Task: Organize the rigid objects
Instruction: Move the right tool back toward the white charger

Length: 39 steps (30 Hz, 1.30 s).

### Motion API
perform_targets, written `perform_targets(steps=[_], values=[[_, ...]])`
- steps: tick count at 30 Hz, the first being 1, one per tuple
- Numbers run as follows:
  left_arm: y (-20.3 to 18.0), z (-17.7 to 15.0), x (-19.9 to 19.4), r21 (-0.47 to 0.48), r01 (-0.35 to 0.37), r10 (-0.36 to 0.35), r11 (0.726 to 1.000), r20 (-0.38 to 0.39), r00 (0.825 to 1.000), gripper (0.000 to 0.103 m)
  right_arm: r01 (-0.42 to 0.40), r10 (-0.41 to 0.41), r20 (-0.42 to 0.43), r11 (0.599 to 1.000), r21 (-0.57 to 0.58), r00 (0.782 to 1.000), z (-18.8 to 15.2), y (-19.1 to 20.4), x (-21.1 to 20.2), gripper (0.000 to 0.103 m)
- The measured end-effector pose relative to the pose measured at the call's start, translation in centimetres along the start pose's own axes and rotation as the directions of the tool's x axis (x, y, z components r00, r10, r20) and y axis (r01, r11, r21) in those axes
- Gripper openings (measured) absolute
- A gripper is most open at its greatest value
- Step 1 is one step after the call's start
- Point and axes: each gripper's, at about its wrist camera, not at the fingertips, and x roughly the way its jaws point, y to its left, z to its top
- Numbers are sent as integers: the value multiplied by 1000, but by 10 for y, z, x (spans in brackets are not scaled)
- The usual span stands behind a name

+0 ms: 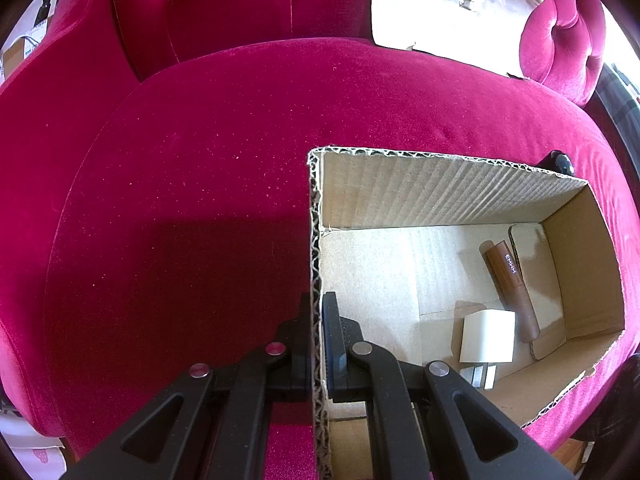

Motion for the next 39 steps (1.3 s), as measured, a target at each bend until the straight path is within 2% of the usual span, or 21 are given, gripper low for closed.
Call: perform_targets(steps=[5, 13, 27, 35, 39], values=[[0, 0, 0, 1, -1, 1, 1000, 0, 1000, 4, 31, -30, -6, 999, 23, 1000, -11, -21, 5, 103], [0, 0, -1, 2, -2, 2, 1000, 0, 1000, 4, 38, -36, -32, 998, 51, 999, -35, -44, 23, 103], [2, 0, 0, -2, 2, -2, 1000, -2, 1000, 4, 74, -72, -108, 997, 13, 991, -60, -47, 67, 103], [4, 1, 1, -3, 3, -3, 1000, -3, 1000, 4, 70, -68, -118, 997, 20, 991, -63, -48, 76, 102], [4, 1, 1, -2, 1, -1, 1000, -2, 1000, 4, 62, -61, -118, 998, 11, 991, -57, -47, 82, 97]])
